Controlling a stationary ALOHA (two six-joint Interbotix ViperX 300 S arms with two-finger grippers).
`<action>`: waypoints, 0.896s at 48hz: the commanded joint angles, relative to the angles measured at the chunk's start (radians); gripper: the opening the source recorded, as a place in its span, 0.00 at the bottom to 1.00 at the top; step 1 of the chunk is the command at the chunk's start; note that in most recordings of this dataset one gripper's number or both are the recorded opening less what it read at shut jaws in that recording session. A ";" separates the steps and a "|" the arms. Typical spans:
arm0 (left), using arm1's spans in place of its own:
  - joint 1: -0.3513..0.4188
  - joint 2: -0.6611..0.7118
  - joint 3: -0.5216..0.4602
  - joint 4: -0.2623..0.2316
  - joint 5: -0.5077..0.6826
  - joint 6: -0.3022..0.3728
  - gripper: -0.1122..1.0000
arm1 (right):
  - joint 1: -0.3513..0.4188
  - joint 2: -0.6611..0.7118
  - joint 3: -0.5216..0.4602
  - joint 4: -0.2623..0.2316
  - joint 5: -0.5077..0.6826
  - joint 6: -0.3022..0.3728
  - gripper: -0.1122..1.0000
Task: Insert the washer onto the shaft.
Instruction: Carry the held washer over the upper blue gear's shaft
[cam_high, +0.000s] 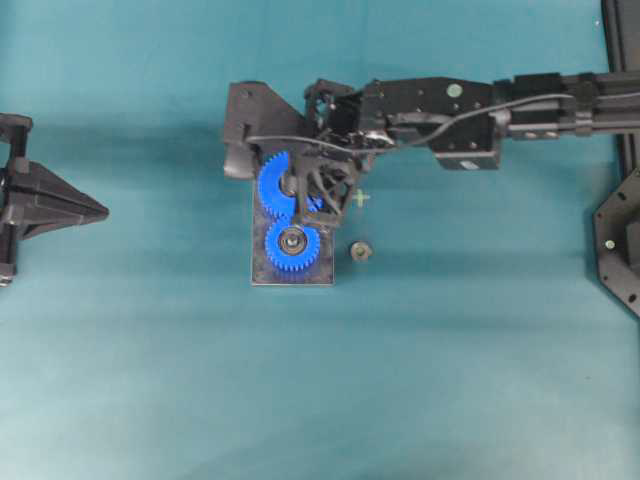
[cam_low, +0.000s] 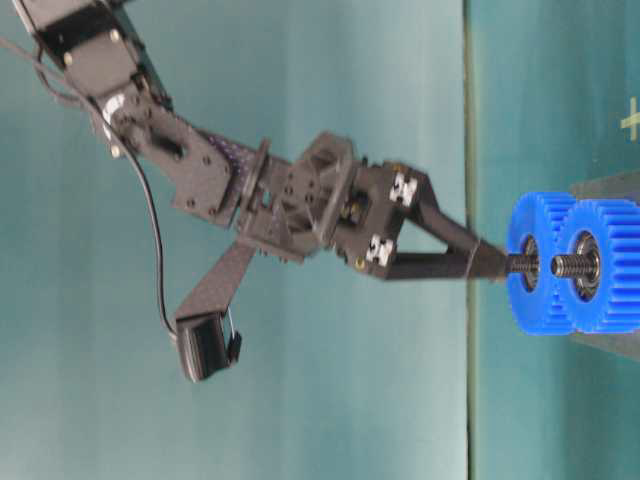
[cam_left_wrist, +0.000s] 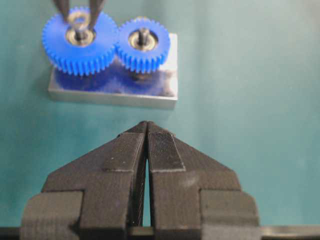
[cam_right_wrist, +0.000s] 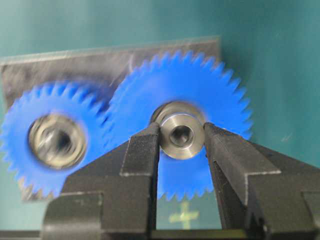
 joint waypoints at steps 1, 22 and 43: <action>0.000 0.000 -0.012 0.003 -0.006 -0.002 0.11 | 0.003 -0.017 -0.026 0.000 0.011 -0.003 0.39; 0.000 -0.003 -0.002 0.003 -0.008 -0.017 0.11 | 0.006 -0.025 -0.028 0.000 0.049 -0.002 0.39; 0.000 -0.014 -0.002 0.003 -0.008 -0.017 0.11 | 0.009 -0.014 -0.029 0.002 0.044 0.008 0.39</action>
